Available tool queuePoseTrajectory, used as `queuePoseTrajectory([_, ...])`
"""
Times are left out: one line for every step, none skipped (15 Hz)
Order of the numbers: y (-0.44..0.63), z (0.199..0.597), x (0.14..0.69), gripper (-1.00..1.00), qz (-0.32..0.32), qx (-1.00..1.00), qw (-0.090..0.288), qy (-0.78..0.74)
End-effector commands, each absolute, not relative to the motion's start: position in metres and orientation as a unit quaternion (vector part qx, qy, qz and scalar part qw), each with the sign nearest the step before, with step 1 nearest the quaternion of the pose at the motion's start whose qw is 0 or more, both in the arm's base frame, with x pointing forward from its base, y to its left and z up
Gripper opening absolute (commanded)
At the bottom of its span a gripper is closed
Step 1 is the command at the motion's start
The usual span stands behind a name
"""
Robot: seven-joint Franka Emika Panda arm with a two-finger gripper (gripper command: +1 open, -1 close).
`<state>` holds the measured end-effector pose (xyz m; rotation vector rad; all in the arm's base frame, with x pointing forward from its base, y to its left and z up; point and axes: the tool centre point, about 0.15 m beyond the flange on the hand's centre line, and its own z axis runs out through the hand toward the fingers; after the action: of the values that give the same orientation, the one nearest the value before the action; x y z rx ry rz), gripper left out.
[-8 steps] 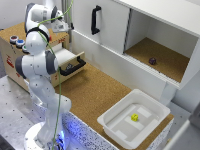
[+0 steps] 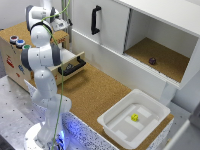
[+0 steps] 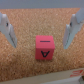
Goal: Take the pink block and rotate it right
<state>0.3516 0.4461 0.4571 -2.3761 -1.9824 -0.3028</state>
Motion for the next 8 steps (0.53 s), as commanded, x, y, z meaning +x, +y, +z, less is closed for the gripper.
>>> queuePoseTrajectory([0.465, 0.440, 0.367, 1.00, -0.008, -0.756, -0.027, -0.654])
queuePoseTrajectory([0.466, 0.437, 0.369, 1.00, -0.005, -0.757, -0.021, -0.653])
queuePoseTrajectory([0.467, 0.436, 0.371, 1.00, -0.007, -0.760, -0.015, -0.650])
queuePoseTrajectory([0.469, 0.435, 0.372, 1.00, -0.009, -0.761, -0.010, -0.648])
queuePoseTrajectory([0.471, 0.434, 0.374, 1.00, -0.011, -0.763, -0.002, -0.646])
queuePoseTrajectory([0.475, 0.432, 0.376, 1.00, -0.011, -0.761, -0.003, -0.649])
queuePoseTrajectory([0.477, 0.431, 0.377, 1.00, -0.011, -0.758, -0.003, -0.652])
queuePoseTrajectory([0.480, 0.430, 0.380, -1.00, -0.009, -0.755, -0.006, -0.656])
